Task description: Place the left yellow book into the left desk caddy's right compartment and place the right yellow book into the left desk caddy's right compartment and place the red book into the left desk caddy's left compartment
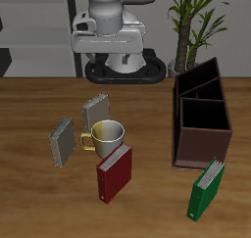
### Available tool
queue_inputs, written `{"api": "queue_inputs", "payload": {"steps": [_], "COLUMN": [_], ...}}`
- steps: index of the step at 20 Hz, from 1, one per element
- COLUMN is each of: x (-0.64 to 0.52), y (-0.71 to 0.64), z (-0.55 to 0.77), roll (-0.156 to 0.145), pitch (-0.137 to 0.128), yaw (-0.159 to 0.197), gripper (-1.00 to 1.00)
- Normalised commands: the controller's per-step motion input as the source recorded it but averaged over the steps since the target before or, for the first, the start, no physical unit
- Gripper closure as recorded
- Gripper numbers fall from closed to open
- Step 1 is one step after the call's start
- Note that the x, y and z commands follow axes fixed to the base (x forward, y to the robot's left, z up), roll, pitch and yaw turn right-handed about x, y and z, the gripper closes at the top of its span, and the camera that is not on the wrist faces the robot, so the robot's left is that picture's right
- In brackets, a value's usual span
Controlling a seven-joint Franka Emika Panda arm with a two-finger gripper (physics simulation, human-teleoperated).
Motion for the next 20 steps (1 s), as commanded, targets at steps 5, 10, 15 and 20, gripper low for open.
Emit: {"api": "queue_inputs", "payload": {"steps": [5,10,15,20], "x": [-0.04,0.05,0.05,-0.02], "y": [-0.3,-0.26,-0.11,-0.15], "z": [-0.04,-0.17,-0.13,-0.3], "roll": [0.007,0.016,0.037,-0.015], "pitch": [-0.043,0.006,-0.019,-0.033], "yaw": [0.01,-0.001,0.042,-0.006], "gripper": [-1.0,-1.0,-1.0,-1.0]}}
